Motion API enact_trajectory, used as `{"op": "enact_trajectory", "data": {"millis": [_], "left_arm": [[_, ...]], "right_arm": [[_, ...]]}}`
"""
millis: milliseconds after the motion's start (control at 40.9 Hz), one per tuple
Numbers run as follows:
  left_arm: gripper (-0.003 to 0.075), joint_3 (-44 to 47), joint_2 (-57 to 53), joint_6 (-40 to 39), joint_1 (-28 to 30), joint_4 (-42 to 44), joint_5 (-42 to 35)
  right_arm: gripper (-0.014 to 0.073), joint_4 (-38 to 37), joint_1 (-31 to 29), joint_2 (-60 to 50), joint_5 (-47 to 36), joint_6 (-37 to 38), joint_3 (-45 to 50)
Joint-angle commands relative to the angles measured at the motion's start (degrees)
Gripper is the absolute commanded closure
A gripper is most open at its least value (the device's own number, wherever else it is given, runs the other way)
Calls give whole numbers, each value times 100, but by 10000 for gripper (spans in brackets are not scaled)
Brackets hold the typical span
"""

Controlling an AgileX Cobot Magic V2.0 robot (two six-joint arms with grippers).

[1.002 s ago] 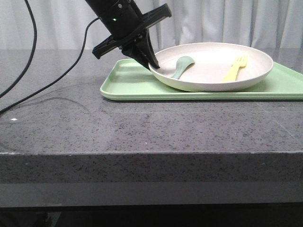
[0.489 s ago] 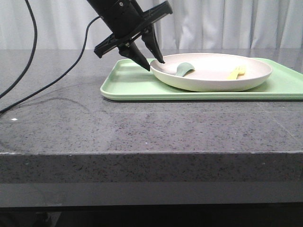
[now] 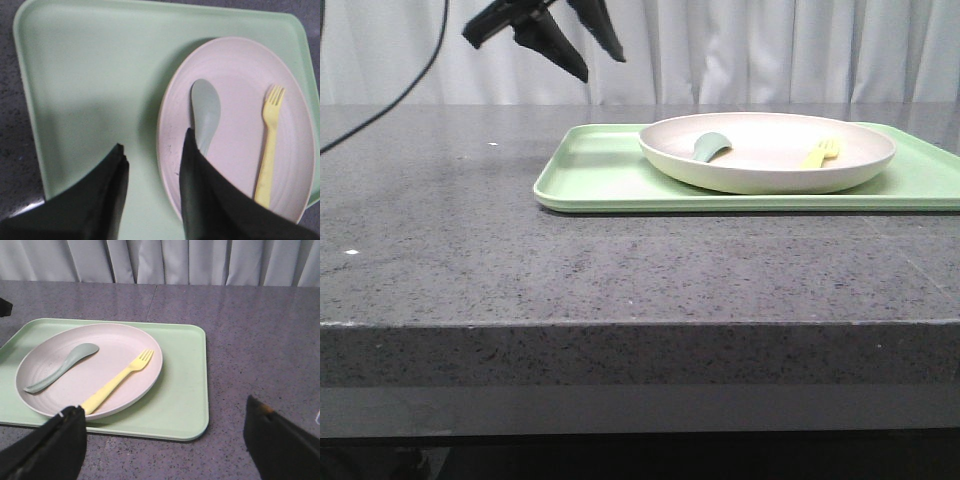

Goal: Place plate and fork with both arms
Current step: 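Raise the left gripper away from the plate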

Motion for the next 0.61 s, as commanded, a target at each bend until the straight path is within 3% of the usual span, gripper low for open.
{"op": "enact_trajectory", "data": {"millis": [0,98,269,440,587], "left_arm": [[600,-175,-389,279,6,-181,228],[739,-175,-389,480,6,-181,602],[739,-175,-476,522,19,-37,888],[739,-97,-857,522,-5,1020,996],[739,576,-1544,509,37,1449,389]], "right_arm": [[-60,-34,8,32,-391,-22,-210],[-60,-34,8,32,-391,-22,-210],[-60,-34,8,32,-392,-22,-210],[-60,-34,8,32,-387,-22,-210],[-60,-34,8,32,-387,-22,-210]]}}
